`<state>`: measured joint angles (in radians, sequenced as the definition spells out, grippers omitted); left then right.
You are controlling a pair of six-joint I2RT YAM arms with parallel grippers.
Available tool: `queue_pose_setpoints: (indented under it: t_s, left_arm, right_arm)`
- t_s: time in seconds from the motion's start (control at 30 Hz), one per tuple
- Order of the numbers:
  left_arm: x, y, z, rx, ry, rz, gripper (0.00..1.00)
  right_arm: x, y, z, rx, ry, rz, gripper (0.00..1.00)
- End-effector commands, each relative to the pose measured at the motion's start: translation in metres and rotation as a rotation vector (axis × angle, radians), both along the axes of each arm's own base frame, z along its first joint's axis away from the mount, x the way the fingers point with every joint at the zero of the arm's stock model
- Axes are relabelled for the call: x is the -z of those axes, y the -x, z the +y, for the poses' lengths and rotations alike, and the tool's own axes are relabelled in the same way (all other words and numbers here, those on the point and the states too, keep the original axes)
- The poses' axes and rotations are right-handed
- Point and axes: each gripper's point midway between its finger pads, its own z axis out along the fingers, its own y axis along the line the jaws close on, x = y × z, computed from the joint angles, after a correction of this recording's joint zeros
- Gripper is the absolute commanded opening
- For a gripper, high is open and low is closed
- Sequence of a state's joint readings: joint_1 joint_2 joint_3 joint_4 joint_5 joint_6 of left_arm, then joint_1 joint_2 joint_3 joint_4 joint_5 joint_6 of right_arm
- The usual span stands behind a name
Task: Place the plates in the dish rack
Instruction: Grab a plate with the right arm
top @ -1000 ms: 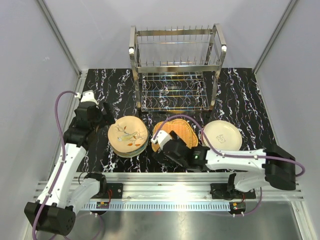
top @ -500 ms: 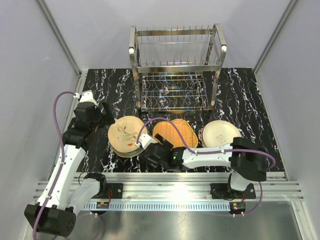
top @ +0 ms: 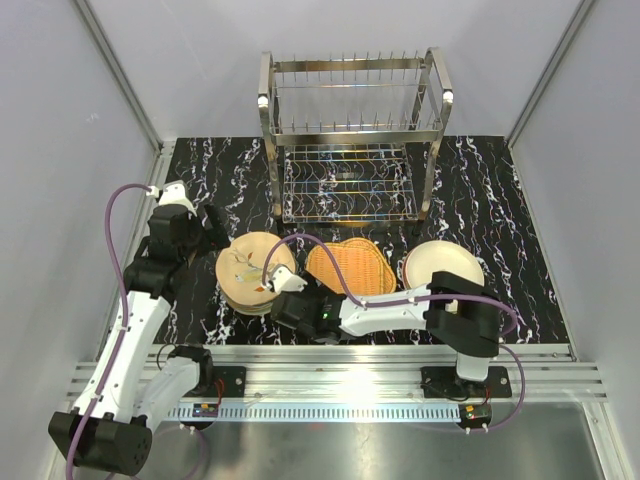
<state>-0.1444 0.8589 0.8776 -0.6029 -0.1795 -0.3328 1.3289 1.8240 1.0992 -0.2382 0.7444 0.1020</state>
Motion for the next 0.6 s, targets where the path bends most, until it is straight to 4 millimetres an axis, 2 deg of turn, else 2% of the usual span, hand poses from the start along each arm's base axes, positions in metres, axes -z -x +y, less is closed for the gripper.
queue_pose_setpoints:
  t_s: [0.0,0.2,0.3,0.43,0.57]
  left_arm:
    - [-0.031,-0.009,-0.003,0.012,0.022,-0.099,0.99]
    - [-0.031,-0.009,-0.004,0.014,0.025,-0.098,0.99]
    - [-0.031,-0.009,-0.003,0.011,0.024,-0.099,0.99]
    - [-0.031,-0.009,-0.003,0.011,0.024,-0.098,0.99]
    - [-0.031,-0.009,-0.003,0.011,0.024,-0.098,0.99]
  right_arm:
    - [-0.009,-0.004,0.003,0.065,-0.029,-0.039,0.59]
    - [-0.002,-0.003,0.0,0.072,0.008,-0.044,0.58]
    - [-0.009,-0.003,0.003,0.069,0.004,-0.056,0.5]
    - [-0.017,-0.004,0.008,0.06,-0.011,-0.063,0.35]
    - [-0.022,-0.003,0.01,0.055,-0.008,-0.069,0.28]
